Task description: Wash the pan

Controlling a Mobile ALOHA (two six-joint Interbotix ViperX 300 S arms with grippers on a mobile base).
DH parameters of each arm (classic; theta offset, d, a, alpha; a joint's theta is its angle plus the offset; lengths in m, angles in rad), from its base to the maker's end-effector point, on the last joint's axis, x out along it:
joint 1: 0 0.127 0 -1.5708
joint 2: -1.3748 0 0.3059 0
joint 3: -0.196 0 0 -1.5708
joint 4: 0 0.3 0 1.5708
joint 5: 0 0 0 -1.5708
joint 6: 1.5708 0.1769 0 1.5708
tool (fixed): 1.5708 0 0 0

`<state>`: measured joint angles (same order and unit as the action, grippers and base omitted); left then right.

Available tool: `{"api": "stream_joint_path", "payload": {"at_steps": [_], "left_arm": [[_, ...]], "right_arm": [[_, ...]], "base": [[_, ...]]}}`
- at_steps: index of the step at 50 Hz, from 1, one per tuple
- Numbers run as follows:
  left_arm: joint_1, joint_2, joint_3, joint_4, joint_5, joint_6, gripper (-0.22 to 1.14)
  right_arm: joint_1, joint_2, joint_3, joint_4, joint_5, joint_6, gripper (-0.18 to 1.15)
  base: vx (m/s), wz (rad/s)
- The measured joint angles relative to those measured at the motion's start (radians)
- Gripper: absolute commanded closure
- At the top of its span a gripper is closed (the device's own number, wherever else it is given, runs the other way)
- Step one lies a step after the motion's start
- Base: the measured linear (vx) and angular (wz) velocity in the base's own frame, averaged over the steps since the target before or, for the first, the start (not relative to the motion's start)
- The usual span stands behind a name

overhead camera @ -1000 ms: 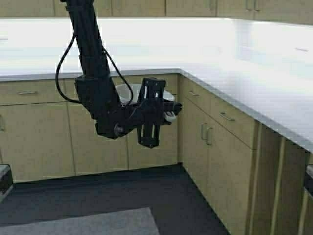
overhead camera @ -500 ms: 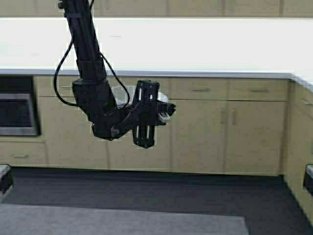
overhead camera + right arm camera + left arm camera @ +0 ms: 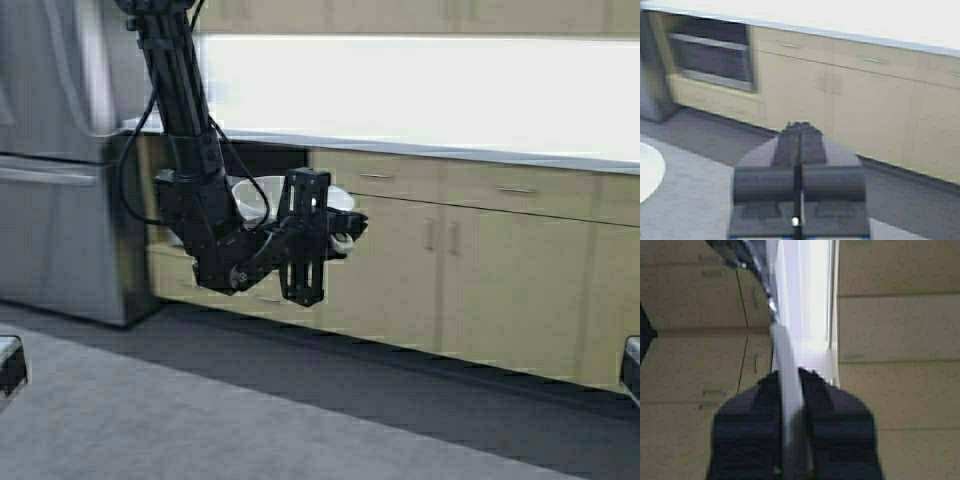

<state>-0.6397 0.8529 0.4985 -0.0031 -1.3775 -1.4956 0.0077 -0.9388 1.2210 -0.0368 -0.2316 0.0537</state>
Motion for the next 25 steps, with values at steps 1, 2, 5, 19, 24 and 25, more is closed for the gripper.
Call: {"api": "stream_joint_path", "payload": {"at_steps": [1, 2, 5, 19, 24, 25], "left_arm": [[0.002, 0.000, 0.000, 0.000, 0.000, -0.005, 0.89], [0.002, 0.000, -0.002, 0.000, 0.000, -0.008, 0.89], [0.002, 0.002, 0.000, 0.000, 0.000, -0.011, 0.89], [0.000, 0.000, 0.000, 0.002, -0.002, -0.015, 0.89], [-0.002, 0.000, -0.002, 0.003, -0.002, -0.015, 0.89], [-0.002, 0.000, -0.002, 0.003, -0.002, -0.015, 0.89]], "right_arm": [[0.000, -0.003, 0.000, 0.000, 0.000, 0.002, 0.91], [0.000, -0.005, 0.000, 0.000, 0.000, 0.002, 0.91], [0.000, -0.005, 0.000, 0.000, 0.000, 0.002, 0.91], [0.000, 0.015, 0.003, 0.000, 0.000, 0.003, 0.91], [0.000, 0.023, 0.003, -0.003, 0.000, 0.003, 0.91], [0.000, 0.025, 0.003, -0.003, 0.000, 0.002, 0.91]], "base": [[0.09, 0.77], [0.09, 0.75], [0.09, 0.72], [0.09, 0.58], [0.11, 0.52], [0.11, 0.52]]}}
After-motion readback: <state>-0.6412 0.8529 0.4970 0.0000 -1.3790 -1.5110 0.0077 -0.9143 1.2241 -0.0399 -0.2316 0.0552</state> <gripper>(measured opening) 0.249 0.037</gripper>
